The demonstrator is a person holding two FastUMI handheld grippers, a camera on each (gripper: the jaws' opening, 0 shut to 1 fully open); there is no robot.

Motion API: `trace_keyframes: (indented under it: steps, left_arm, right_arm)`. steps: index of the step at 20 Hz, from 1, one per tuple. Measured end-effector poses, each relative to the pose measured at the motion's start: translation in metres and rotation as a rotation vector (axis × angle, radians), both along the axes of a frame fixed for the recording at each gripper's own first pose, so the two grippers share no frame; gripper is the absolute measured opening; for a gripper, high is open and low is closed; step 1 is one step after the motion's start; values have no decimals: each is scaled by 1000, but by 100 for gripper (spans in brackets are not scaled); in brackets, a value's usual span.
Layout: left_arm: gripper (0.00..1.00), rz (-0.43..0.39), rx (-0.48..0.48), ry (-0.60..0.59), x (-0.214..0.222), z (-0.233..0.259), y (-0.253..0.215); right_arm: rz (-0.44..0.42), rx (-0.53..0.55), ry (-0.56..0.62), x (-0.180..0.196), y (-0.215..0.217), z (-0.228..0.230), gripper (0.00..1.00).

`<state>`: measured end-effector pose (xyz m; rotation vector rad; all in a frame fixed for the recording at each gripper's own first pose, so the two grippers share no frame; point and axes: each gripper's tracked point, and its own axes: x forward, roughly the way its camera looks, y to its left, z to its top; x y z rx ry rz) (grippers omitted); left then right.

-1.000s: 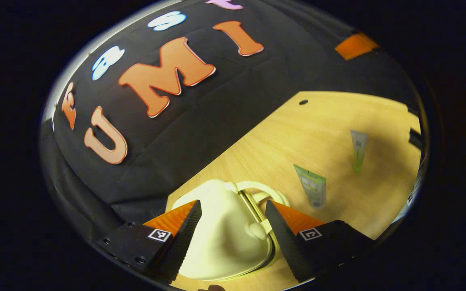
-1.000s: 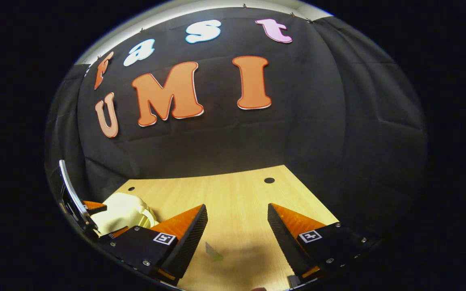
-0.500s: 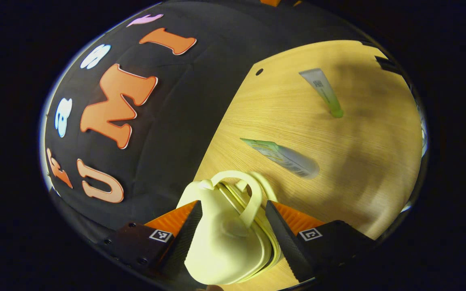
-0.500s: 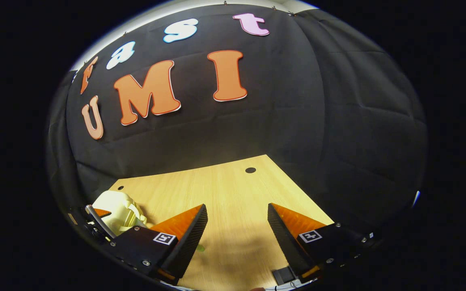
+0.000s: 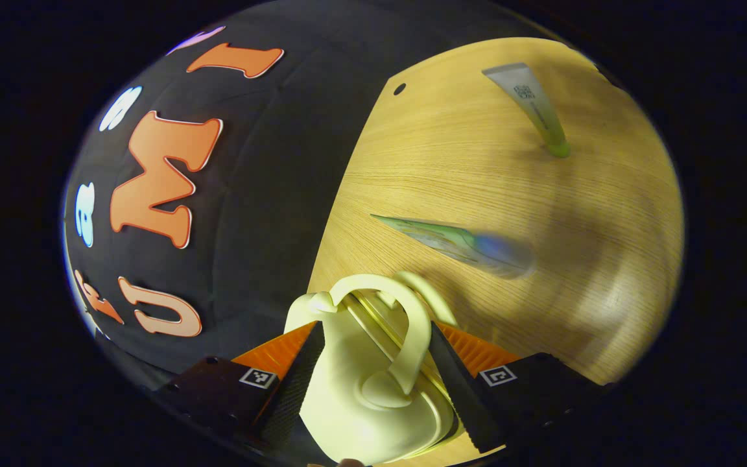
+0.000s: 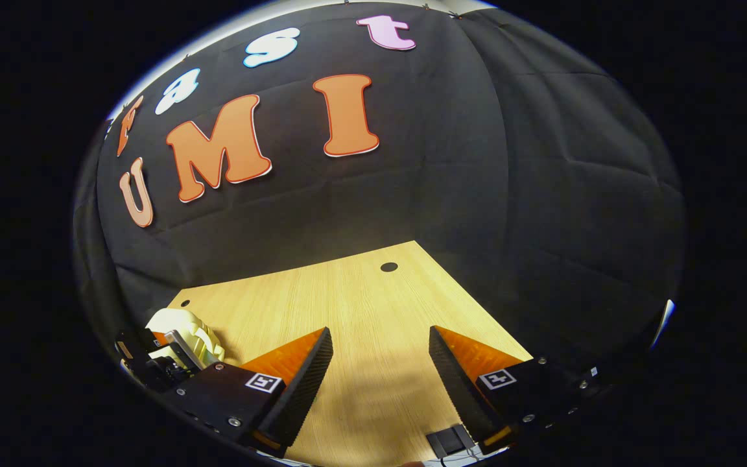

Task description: First open the suitcase, pack the skin care products into it, and then close the suitcase.

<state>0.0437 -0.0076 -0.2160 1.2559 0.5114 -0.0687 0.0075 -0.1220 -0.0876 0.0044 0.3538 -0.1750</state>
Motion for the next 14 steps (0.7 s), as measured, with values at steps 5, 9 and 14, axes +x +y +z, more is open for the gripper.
trace_keyframes:
  steps: [5,9,14]
  left_arm:
    - [76,-4,-12,82,7,-23,-7]
    - [18,9,-51,144,0,-31,-8]
    - [10,45,-170,133,-8,-8,-15]
  right_arm:
    - [-4,16,-5,15,1,5,95]
    - [17,15,1,18,10,3,95]
    - [44,-39,-7,20,26,7,95]
